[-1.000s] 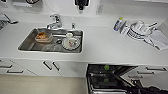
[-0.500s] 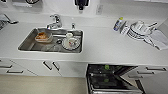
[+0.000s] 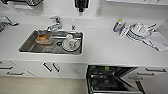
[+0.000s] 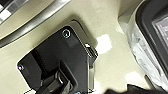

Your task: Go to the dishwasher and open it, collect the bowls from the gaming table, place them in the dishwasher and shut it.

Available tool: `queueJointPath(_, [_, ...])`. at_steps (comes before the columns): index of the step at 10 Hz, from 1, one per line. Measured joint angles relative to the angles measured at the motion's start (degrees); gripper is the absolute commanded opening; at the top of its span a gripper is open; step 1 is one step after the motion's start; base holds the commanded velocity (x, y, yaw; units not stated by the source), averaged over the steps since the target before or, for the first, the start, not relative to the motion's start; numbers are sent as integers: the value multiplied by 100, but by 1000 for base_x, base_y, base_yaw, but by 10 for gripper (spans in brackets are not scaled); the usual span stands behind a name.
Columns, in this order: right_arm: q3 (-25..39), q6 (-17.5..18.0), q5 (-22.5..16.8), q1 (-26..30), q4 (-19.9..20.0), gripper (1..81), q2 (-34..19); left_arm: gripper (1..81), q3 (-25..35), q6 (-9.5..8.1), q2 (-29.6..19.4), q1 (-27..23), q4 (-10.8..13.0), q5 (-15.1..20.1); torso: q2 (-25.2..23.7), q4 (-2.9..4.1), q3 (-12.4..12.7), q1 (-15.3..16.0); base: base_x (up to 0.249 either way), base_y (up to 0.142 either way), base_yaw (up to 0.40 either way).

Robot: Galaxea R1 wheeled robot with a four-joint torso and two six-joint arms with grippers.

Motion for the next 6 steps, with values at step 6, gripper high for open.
queueJointPath(6, [-1541, -121, 1520, -1537, -162, 811, 1207, 811, 0, 40, 2, 41, 2, 1, -1209, 0, 6, 756, 0, 0, 0])
